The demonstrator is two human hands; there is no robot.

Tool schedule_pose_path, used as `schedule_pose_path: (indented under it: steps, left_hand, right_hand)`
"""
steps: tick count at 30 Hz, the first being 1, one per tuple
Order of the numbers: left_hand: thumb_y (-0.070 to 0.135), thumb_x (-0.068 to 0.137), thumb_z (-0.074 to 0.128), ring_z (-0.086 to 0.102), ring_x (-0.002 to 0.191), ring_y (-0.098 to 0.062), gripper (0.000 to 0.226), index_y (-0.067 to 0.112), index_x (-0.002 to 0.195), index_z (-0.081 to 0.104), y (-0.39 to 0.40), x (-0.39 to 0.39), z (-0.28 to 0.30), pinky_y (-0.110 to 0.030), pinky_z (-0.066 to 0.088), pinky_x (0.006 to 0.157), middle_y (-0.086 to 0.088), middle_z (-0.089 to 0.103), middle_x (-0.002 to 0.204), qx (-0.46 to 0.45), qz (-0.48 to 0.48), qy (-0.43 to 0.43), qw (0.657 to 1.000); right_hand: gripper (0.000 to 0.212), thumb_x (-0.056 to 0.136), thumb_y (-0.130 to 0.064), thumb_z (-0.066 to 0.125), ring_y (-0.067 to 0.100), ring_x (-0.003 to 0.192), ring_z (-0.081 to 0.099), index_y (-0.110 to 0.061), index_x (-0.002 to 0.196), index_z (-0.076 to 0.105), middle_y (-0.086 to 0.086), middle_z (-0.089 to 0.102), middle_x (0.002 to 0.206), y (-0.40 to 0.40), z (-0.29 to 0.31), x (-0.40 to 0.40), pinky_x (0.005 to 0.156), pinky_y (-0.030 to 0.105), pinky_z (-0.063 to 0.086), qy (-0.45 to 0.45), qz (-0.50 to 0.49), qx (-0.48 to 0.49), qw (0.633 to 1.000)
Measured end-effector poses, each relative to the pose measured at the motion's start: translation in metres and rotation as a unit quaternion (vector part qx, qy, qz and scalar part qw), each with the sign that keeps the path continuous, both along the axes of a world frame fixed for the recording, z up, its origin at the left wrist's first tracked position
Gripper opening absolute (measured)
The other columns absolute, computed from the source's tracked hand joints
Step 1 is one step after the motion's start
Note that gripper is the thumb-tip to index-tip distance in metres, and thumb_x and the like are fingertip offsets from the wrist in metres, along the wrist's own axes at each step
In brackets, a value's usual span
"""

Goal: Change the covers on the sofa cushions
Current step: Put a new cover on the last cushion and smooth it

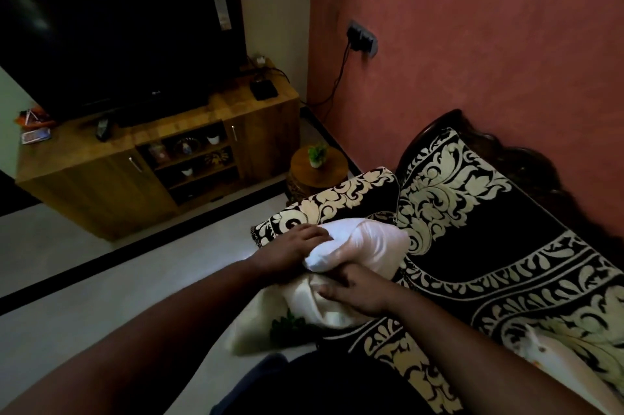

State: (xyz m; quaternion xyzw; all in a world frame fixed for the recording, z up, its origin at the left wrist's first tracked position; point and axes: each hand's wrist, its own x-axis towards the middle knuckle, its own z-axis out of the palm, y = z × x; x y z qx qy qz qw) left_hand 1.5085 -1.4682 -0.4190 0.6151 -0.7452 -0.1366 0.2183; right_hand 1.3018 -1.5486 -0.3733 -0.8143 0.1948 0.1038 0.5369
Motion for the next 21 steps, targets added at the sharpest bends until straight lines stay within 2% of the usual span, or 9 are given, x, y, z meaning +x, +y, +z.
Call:
schedule_pose_path:
  steps: [2, 4, 7, 8, 11, 13, 15, 17, 21]
  left_hand:
    - [0.04, 0.091, 0.071, 0.059, 0.114, -0.006, 0.039, 0.028, 0.127, 0.064, 0.006, -0.002, -0.002, -0.027, 0.048, 0.098, 0.008, 0.065, 0.128, 0.127, 0.073, 0.086, 0.985]
    - [0.037, 0.087, 0.077, 0.065, 0.11, -0.011, 0.043, 0.026, 0.126, 0.064, 0.009, -0.008, 0.003, -0.027, 0.051, 0.094, 0.006, 0.07, 0.121, 0.227, 0.11, 0.244, 0.937]
    - [0.038, 0.082, 0.076, 0.067, 0.116, -0.018, 0.062, 0.023, 0.137, 0.052, 0.012, -0.022, 0.019, -0.032, 0.053, 0.098, 0.002, 0.071, 0.124, 0.273, 0.16, 0.558, 0.767]
    - [0.039, 0.08, 0.077, 0.063, 0.122, -0.019, 0.074, 0.027, 0.144, 0.043, 0.015, -0.026, 0.021, -0.031, 0.052, 0.1, 0.002, 0.067, 0.132, 0.255, 0.162, 0.594, 0.746]
    - [0.038, 0.076, 0.085, 0.048, 0.136, -0.006, 0.097, 0.028, 0.153, 0.028, 0.025, -0.042, 0.002, -0.02, 0.044, 0.105, 0.011, 0.049, 0.146, 0.179, 0.13, 0.459, 0.861]
    - [0.056, 0.068, 0.088, 0.053, 0.129, -0.005, 0.088, 0.033, 0.142, 0.046, 0.02, -0.047, -0.012, -0.031, 0.047, 0.107, 0.013, 0.055, 0.137, 0.204, 0.093, 0.327, 0.918]
    - [0.079, 0.057, 0.081, 0.06, 0.118, -0.012, 0.087, 0.033, 0.127, 0.058, 0.012, -0.049, -0.013, -0.039, 0.051, 0.101, 0.009, 0.063, 0.125, 0.24, 0.067, 0.224, 0.942]
    - [0.076, 0.061, 0.081, 0.057, 0.123, -0.013, 0.088, 0.034, 0.134, 0.054, 0.003, -0.052, -0.004, -0.032, 0.046, 0.105, 0.009, 0.06, 0.134, 0.251, 0.016, 0.166, 0.954]
    - [0.069, 0.062, 0.078, 0.042, 0.137, -0.017, 0.097, 0.035, 0.146, 0.042, -0.012, -0.056, 0.009, -0.031, 0.03, 0.113, 0.005, 0.046, 0.149, 0.259, -0.048, 0.061, 0.963]
  right_hand:
    - [0.019, 0.099, -0.044, 0.061, -0.009, 0.093, 0.062, -0.029, 0.106, 0.07, -0.019, 0.071, 0.101, -0.003, 0.001, -0.002, 0.086, 0.022, 0.049, 0.006, -0.04, -0.006, 0.999]
    - [0.02, 0.099, -0.036, 0.063, -0.005, 0.067, 0.056, -0.026, 0.082, 0.065, -0.016, 0.065, 0.073, -0.004, 0.0, -0.004, 0.069, 0.025, 0.045, -0.001, -0.086, -0.002, 0.996]
    - [0.017, 0.1, -0.029, 0.063, 0.0, 0.072, 0.059, -0.02, 0.087, 0.069, -0.011, 0.067, 0.079, -0.011, 0.009, -0.006, 0.071, 0.024, 0.048, 0.0, -0.104, 0.077, 0.992]
    - [0.015, 0.1, -0.028, 0.064, 0.003, 0.074, 0.06, -0.019, 0.089, 0.071, -0.01, 0.068, 0.081, -0.015, 0.014, -0.009, 0.07, 0.024, 0.048, 0.005, -0.11, 0.117, 0.987]
    - [0.016, 0.098, -0.033, 0.065, 0.013, 0.083, 0.064, -0.022, 0.092, 0.074, 0.0, 0.073, 0.09, -0.026, 0.02, -0.016, 0.077, 0.031, 0.052, 0.042, -0.109, 0.17, 0.979]
    - [0.025, 0.097, -0.042, 0.064, 0.015, 0.084, 0.066, -0.021, 0.089, 0.074, 0.002, 0.075, 0.091, -0.027, 0.024, -0.016, 0.081, 0.036, 0.054, 0.076, -0.072, 0.12, 0.987]
    - [0.04, 0.098, -0.05, 0.06, 0.01, 0.068, 0.057, -0.02, 0.072, 0.065, -0.004, 0.065, 0.071, -0.031, 0.035, -0.014, 0.07, 0.033, 0.048, 0.094, -0.042, 0.047, 0.994]
    - [0.051, 0.097, -0.055, 0.058, 0.007, 0.053, 0.041, -0.021, 0.06, 0.051, -0.009, 0.047, 0.056, -0.038, 0.048, -0.012, 0.059, 0.029, 0.036, 0.107, -0.008, -0.045, 0.993]
    - [0.043, 0.091, -0.052, 0.068, 0.008, 0.057, 0.049, -0.017, 0.066, 0.065, -0.005, 0.061, 0.063, -0.041, 0.048, -0.017, 0.063, 0.031, 0.041, 0.102, 0.002, -0.101, 0.99]
